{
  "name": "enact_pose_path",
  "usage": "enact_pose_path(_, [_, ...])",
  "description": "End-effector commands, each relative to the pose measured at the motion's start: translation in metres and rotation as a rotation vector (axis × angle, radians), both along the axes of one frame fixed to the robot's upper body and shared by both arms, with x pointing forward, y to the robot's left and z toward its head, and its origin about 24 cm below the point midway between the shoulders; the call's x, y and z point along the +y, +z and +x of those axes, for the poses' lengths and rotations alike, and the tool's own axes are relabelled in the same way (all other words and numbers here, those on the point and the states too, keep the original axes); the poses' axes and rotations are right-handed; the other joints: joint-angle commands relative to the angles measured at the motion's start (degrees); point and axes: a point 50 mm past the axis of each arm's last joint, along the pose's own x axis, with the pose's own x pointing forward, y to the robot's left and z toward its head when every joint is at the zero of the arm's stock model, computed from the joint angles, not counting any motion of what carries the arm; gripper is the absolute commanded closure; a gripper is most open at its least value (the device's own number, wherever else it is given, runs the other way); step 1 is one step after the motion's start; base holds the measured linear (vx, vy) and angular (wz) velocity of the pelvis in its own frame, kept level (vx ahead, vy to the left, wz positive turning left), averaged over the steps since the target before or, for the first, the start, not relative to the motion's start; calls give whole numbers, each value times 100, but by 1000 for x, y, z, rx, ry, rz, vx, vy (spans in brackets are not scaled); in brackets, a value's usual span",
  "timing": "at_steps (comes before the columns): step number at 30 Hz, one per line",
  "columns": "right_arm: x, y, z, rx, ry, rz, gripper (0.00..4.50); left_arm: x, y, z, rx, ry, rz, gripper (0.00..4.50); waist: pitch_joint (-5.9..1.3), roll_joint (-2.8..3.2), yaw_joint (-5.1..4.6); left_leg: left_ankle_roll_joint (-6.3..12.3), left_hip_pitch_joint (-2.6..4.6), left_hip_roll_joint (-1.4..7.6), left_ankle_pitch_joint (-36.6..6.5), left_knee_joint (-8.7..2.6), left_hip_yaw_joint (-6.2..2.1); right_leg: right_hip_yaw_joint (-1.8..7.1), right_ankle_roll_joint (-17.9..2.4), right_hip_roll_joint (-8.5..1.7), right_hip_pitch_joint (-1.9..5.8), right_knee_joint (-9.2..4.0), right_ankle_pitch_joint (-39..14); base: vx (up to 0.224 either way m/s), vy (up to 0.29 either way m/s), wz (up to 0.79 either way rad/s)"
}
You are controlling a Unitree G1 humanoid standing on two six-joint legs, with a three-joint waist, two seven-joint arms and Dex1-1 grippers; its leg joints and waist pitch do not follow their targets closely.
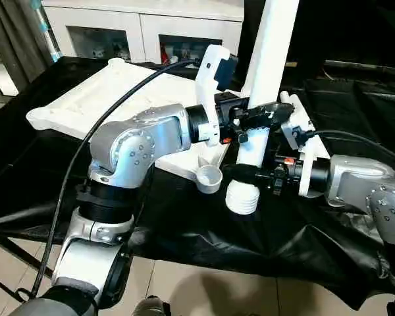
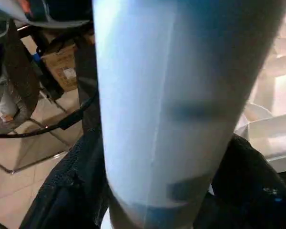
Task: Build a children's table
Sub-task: Pick table leg
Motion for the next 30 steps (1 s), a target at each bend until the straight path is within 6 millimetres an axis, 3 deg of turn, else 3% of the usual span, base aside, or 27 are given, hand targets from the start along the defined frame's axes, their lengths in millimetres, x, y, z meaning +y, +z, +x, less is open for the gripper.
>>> enact_pose_path(1, [1, 2, -2, -14, 14, -9, 144, 1, 7, -3, -24, -10, -15, 265, -544, -110, 3, -153, 128, 110, -1172, -376, -21, 137, -954, -221, 263, -447, -1588, 0, 0, 0])
enact_pose_path(10, [0, 0, -2, -9, 7, -11, 144, 2, 10, -3, -30, -14, -17, 265, -543, -101, 2, -170, 130, 107, -1220, -379, -25, 135, -942, -217, 262, -452, -1621, 0, 0, 0])
enact_pose_path(12, [0, 0, -2, -9, 4, -10, 172, 1, 10, -3, -31, -19, -15, 265, -546, -98, 4, -177, 133, 107, -1228, -378, -24, 135, -947, -218, 262, -450, -1613, 0, 0, 0])
enact_pose_path(17, [0, 0, -1, -9, -1, -8, 194, 1, 10, -3, -29, -25, -14, 265, -547, -92, 4, -171, 135, 109, -1226, -379, -25, 135, -973, -215, 263, -446, -1542, 0, 0, 0])
enact_pose_path(18, [0, 0, 0, -8, -3, -5, 220, 0, 10, -3, -28, -26, -14, 265, -545, -84, 4, -174, 133, 107, -1232, -378, -27, 136, -977, -214, 262, -445, -1546, 0, 0, 0])
enact_pose_path(25, [-1, -1, 0, -7, -9, 0, 256, 1, 11, -1, -26, -24, -15, 265, -550, -82, 7, -179, 132, 106, -1228, -378, -29, 135, -986, -214, 268, -442, -1510, 0, 0, 0])
enact_pose_path(27, [-1, -1, 1, -13, -20, 2, 260, 2, 12, 3, -22, 32, -18, 195, -551, -72, 7, -182, 132, 107, -1232, -378, -31, 134, -989, -213, 268, -438, -1505, 0, 0, 0])
enact_pose_path(30, [-1, 0, 3, -25, -37, 12, 260, 6, 15, 7, 12, 45, -78, 188, -549, -68, 5, -191, 134, 101, -1271, -369, -26, 131, -1008, -218, 265, -453, -1530, 0, 0, 0])
